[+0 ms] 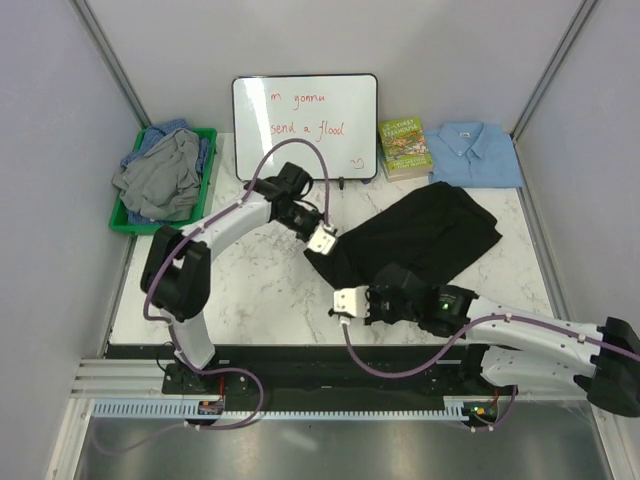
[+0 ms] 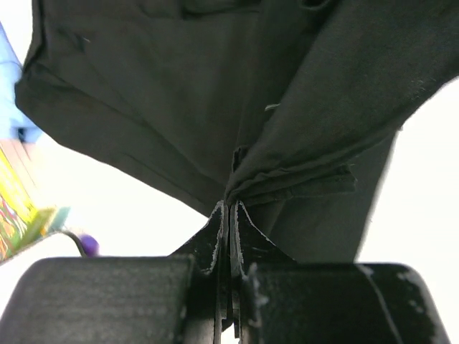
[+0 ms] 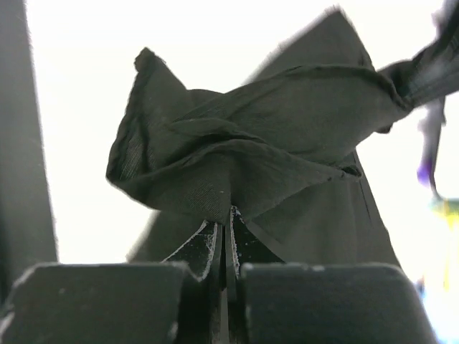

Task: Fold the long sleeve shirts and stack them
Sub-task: Fold the shirt

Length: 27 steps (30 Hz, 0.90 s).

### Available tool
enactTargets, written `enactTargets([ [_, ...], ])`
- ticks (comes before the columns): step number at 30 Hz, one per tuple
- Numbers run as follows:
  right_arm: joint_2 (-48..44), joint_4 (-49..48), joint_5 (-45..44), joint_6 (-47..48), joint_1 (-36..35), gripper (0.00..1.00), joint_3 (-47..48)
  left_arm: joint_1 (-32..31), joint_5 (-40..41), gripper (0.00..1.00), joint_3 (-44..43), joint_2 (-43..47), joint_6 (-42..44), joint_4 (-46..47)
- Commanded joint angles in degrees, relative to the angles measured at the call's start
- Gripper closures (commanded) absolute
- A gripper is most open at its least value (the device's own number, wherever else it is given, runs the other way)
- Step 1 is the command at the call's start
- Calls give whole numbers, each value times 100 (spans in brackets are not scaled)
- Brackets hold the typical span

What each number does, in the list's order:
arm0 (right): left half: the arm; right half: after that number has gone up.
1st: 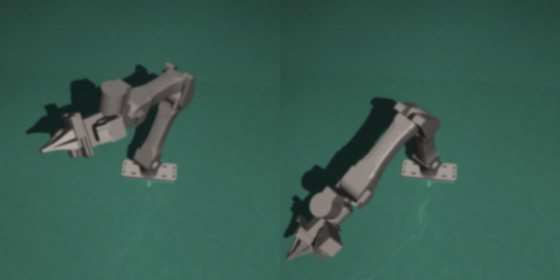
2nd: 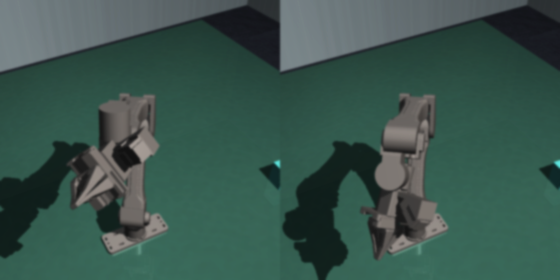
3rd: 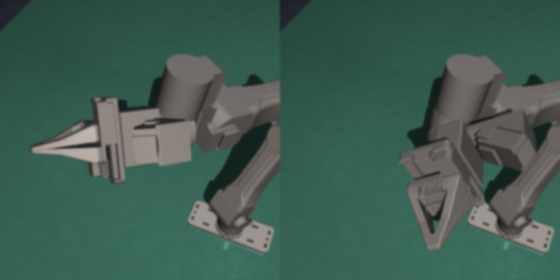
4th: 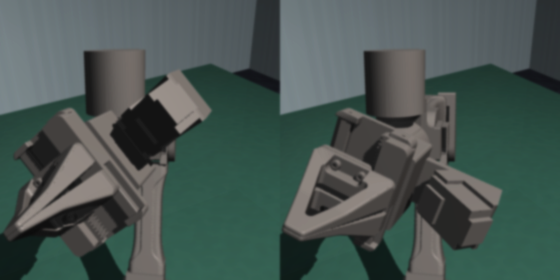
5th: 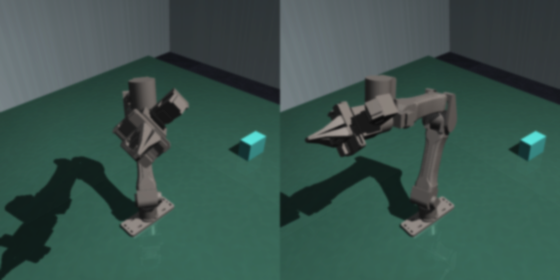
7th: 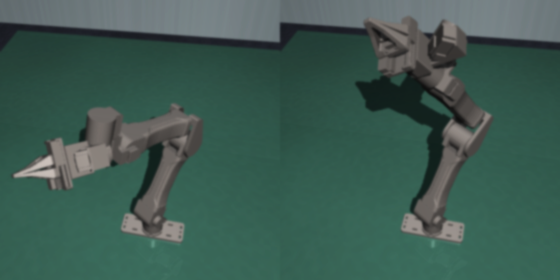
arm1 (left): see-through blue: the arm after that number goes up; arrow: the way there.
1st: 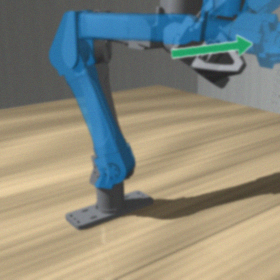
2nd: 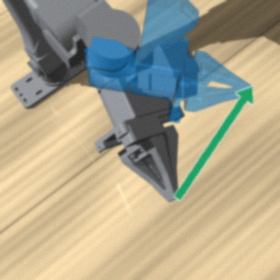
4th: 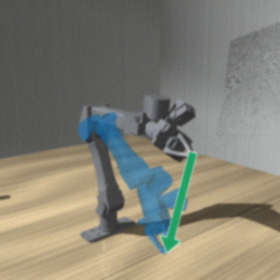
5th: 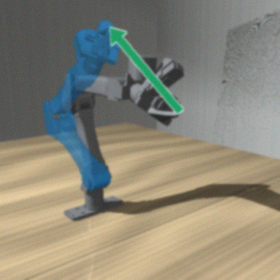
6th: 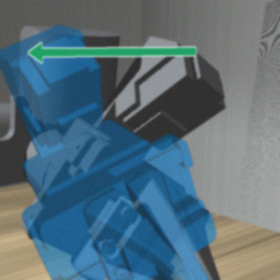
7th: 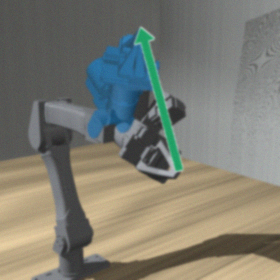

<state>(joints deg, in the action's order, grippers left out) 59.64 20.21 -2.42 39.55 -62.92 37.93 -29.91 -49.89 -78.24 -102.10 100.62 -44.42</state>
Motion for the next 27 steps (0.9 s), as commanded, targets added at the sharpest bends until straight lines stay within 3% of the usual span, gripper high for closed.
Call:
enactTargets([
  [1, -601, 826, -75, 342, 734, 100, -189, -383, -241, 98, -1260, -809, -991, 487],
  [9, -1007, 1258, 224, 984, 1939, 100, -760, -963, 206, 98, -2626, -2119, -992, 487],
  [10, -937, 1249, 398, 1045, 2245, 96, -787, -999, 286, 98, -2774, -2225, -992, 487],
  [12, -542, 1240, 645, 1195, 2546, 86, -779, -1034, 479, 89, -2916, -2541, -1026, 487],
  [13, -384, 1240, 681, 1213, 2782, 68, -753, -1034, 567, 81, -2969, -2629, -1096, 496],
  [14, -69, 1231, 846, 1283, 2950, 56, -683, -1043, 672, 64, -3021, -2822, -1184, 522],
  [16, 196, 1258, 935, 1344, 3353, 32, -577, -1017, 919, 53, -3075, -2903, -1395, 592],
  [17, 354, 1327, 1136, 1510, 3486, 27, -437, -964, 954, 23, -3049, -2885, -1492, 697],
  [18, 390, 1606, 1234, 1642, 3610, 24, -358, -938, 963, 10, -3040, -2816, -1841, 951],
  [22, 41, 2250, 1612, 1933, 3988, 3, 38, -824, 832, 4, -3320, -2631, -2633, 1111],
  [27, -356, 3031, 2087, 1829, 4567, 2, 1118, -736, 910, 4, -3505, -2402, -3687, 1199],
])
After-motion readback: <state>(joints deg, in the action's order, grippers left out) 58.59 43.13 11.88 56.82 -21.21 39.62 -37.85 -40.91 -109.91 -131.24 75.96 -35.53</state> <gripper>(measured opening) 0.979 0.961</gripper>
